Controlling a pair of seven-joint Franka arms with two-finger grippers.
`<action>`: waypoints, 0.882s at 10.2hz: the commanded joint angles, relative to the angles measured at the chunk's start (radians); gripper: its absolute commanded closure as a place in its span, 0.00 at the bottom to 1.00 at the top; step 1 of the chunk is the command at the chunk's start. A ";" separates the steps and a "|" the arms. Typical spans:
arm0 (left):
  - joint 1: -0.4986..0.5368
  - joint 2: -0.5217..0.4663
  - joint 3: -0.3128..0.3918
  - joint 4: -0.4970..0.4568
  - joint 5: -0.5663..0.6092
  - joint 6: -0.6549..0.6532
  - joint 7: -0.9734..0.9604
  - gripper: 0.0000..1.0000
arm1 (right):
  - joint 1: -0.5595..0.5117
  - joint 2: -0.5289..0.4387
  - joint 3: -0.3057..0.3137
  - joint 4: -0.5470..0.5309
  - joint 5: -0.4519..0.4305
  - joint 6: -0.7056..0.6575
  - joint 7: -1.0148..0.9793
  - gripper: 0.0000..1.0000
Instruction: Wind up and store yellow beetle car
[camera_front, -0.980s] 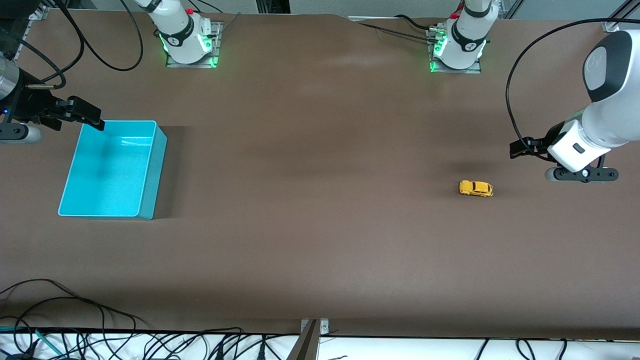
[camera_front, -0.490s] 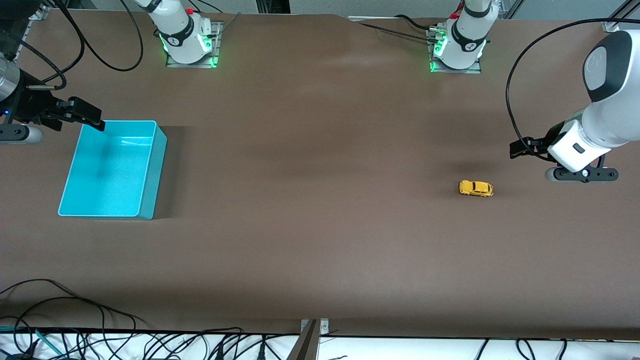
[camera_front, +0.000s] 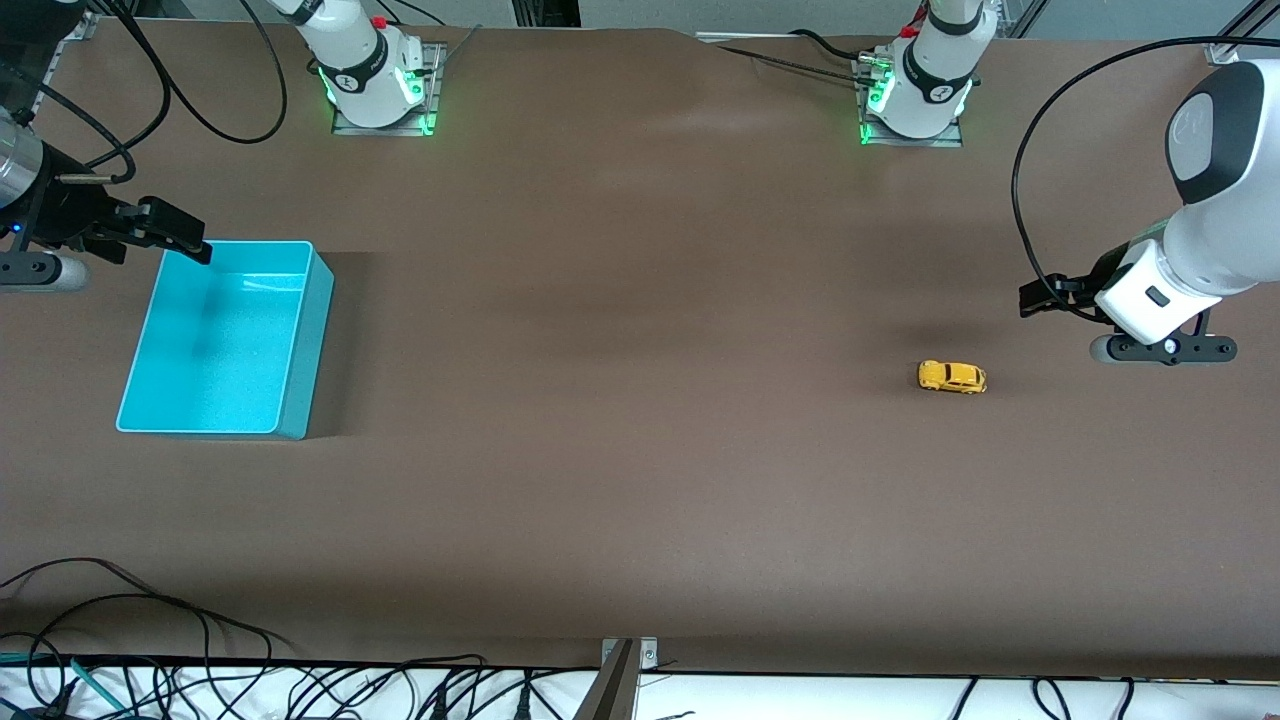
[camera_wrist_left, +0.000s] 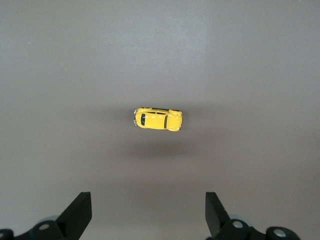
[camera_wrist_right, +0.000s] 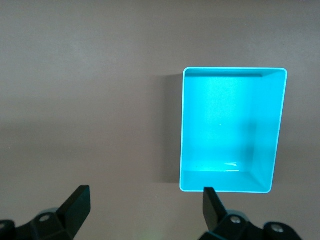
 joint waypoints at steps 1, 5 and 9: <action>0.007 -0.006 -0.002 0.012 -0.031 -0.021 0.005 0.00 | -0.006 0.009 0.001 0.022 0.000 -0.002 -0.017 0.00; 0.009 -0.006 -0.001 0.011 -0.029 -0.024 -0.006 0.00 | -0.006 0.011 0.001 0.022 0.000 -0.002 -0.029 0.00; 0.009 -0.005 -0.001 0.007 -0.029 -0.029 -0.006 0.00 | -0.006 0.011 0.001 0.020 0.000 -0.002 -0.029 0.00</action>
